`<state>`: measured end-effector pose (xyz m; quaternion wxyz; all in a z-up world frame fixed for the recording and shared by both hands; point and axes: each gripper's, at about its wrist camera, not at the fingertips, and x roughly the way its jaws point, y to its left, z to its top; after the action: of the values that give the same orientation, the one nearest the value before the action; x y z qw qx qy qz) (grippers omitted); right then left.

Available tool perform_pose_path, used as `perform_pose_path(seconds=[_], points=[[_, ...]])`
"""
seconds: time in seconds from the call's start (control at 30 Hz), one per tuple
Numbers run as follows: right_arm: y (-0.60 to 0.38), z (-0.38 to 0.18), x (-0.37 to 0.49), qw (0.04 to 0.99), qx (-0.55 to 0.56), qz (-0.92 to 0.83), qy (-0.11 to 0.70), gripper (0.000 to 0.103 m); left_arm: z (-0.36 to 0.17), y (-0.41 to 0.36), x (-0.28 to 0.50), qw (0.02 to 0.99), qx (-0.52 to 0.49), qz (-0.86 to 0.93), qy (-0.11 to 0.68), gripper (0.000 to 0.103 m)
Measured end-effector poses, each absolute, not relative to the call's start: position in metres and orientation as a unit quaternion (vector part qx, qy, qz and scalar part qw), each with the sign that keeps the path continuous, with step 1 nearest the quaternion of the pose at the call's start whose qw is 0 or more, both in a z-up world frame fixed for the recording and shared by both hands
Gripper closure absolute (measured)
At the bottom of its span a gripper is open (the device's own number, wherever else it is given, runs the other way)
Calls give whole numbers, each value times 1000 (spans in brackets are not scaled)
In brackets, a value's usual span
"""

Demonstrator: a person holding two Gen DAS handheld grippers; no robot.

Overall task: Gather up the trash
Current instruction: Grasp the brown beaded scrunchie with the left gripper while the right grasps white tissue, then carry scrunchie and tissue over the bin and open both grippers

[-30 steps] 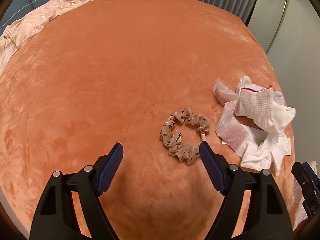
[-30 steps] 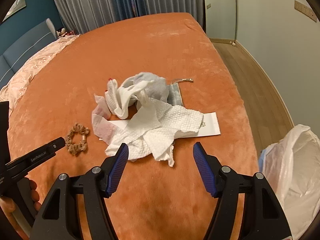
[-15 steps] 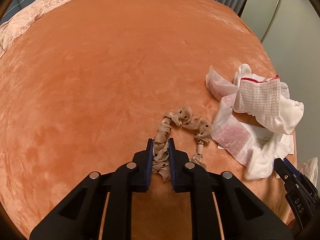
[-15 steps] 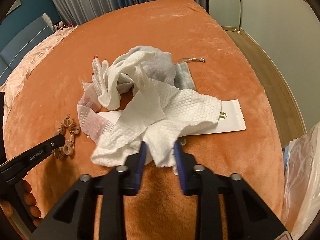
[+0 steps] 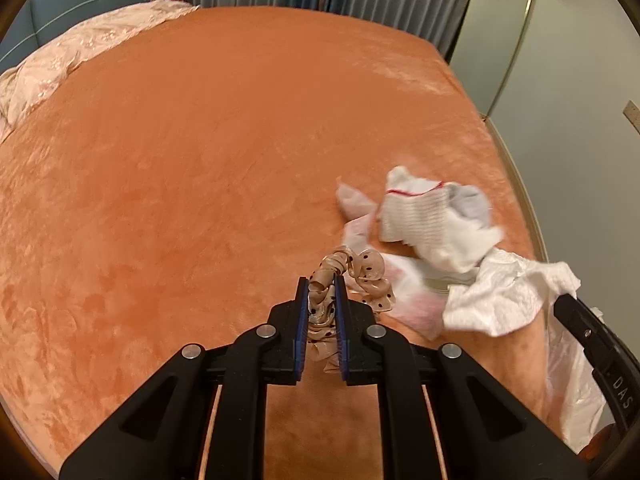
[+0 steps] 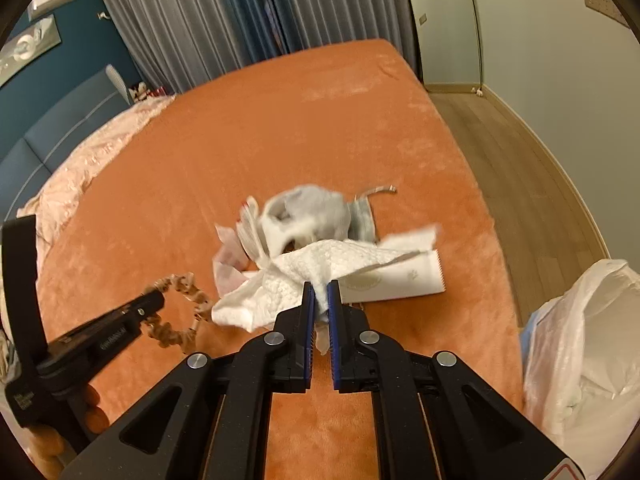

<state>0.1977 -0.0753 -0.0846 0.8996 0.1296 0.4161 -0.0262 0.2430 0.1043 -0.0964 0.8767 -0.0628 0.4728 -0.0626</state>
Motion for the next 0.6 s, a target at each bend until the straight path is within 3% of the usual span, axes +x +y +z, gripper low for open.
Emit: perform_pose_path(seconds=[0.3,0.6], points=[[-113,-12,148,926,137,-47,349,96,-32,48,203,894,-43,-116,430,91],[-173,16,88,932,150,-93,316,96,6,-34,149,896,-13,-187,402,91]])
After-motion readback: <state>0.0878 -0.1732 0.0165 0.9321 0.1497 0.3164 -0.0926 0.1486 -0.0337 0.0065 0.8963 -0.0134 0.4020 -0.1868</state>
